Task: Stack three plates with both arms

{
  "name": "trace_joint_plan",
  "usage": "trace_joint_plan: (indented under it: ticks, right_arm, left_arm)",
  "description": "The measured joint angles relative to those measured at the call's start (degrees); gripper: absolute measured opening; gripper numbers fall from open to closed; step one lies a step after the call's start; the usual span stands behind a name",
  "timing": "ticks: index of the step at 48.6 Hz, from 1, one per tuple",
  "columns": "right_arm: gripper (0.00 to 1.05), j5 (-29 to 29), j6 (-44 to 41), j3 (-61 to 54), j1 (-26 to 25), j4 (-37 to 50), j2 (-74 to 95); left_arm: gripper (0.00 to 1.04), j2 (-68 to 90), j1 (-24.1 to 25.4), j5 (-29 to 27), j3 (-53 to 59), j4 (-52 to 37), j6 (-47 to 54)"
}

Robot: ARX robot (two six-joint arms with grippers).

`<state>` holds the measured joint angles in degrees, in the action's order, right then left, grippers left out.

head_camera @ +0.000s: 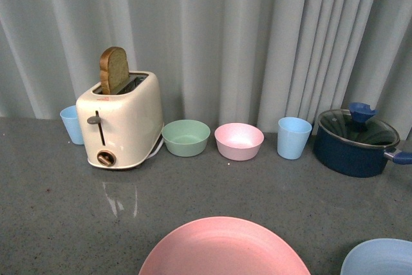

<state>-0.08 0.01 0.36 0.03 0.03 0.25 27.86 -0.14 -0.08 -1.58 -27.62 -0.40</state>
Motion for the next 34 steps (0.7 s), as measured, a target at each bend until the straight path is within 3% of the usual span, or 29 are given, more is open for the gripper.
trace_joint_plan:
  ticks: [34]
  right_arm:
    - [0.97,0.0,0.0,0.0,0.0,0.0,0.0]
  left_arm:
    - [0.04,-15.7,0.0,0.0,0.0,15.2,0.0]
